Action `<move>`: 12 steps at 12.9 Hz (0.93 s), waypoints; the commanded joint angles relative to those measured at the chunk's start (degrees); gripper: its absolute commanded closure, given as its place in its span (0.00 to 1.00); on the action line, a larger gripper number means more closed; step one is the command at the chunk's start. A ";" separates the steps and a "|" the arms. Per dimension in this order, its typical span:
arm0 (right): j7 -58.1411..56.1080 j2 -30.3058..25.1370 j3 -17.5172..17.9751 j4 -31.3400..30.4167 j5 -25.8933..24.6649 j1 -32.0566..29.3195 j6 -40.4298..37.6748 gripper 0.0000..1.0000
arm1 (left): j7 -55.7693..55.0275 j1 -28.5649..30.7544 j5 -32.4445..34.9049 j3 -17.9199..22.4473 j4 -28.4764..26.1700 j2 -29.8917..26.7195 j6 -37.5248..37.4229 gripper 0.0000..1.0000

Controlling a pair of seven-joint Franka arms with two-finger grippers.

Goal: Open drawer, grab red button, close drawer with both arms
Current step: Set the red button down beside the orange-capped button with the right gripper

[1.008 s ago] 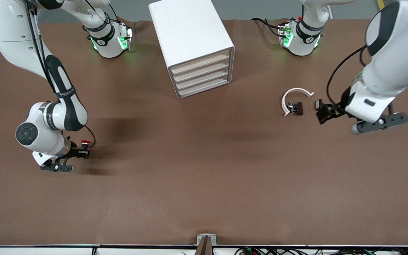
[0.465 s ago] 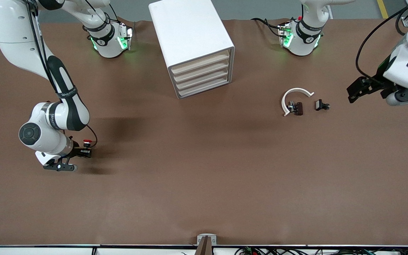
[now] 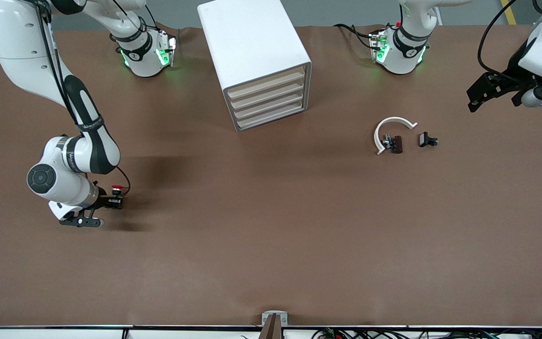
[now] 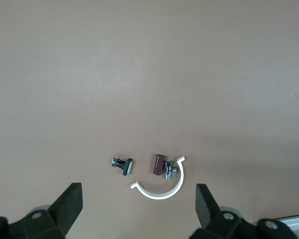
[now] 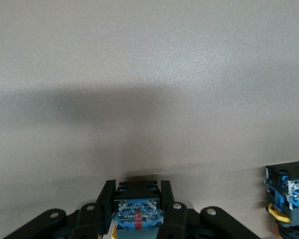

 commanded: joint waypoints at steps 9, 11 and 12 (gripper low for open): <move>-0.29 -1.40 0.41 2.90 -0.18 -0.09 -3.99 0.00 | 7.68 -0.16 -1.59 -0.05 -0.51 -0.90 -3.96 0.00; -0.21 -3.69 0.41 9.47 -0.18 0.09 -15.30 0.00 | 7.68 0.02 -1.59 0.13 -0.51 -0.99 -3.79 0.00; -0.12 -5.00 0.49 12.81 -0.18 0.27 -21.28 0.00 | 7.77 0.02 -1.68 0.22 -0.51 -0.99 -3.01 0.00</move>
